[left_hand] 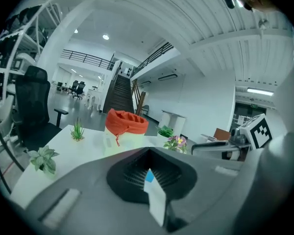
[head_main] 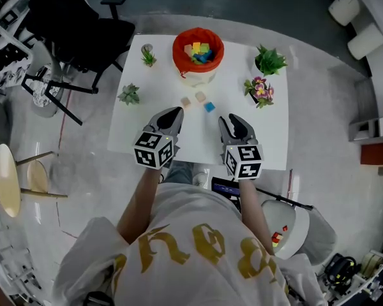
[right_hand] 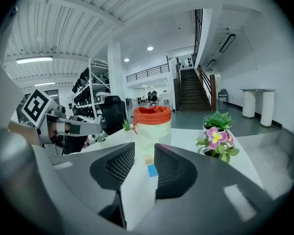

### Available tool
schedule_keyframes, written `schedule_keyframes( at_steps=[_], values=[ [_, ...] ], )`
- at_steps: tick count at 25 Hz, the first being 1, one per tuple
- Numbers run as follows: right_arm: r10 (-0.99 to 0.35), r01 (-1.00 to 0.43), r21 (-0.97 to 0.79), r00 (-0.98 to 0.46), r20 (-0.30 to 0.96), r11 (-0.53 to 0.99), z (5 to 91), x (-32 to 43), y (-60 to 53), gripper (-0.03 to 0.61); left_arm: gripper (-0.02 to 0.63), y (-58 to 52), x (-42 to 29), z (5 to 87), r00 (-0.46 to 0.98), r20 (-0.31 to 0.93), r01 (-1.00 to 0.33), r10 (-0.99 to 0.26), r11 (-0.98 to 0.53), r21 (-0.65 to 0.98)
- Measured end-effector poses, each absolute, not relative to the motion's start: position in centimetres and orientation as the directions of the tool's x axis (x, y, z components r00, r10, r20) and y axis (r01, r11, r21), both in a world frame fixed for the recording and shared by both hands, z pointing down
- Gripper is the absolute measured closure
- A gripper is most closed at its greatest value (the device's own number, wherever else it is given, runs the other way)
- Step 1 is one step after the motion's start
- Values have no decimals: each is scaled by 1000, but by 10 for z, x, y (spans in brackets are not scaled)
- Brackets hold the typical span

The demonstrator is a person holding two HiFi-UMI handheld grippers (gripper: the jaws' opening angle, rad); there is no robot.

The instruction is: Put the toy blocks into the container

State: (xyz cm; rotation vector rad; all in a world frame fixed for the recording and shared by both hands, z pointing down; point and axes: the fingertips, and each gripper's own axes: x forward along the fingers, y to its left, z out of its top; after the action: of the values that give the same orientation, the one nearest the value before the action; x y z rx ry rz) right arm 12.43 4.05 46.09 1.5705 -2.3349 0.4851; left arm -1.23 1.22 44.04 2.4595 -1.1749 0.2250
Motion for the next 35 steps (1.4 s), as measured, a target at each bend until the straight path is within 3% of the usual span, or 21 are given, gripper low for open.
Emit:
schedule_keyframes(
  at_steps=[11,35],
  values=[
    [-783,-918,-129,-388,487,375,492,117,34,434,614,3,-4,466,657,341,-754,-673,-582,304],
    [-666,-905,-94,-372,647,414,557,112,-20,380,614,-36,-3,533,672,466,-736,-576,-589,333]
  ],
)
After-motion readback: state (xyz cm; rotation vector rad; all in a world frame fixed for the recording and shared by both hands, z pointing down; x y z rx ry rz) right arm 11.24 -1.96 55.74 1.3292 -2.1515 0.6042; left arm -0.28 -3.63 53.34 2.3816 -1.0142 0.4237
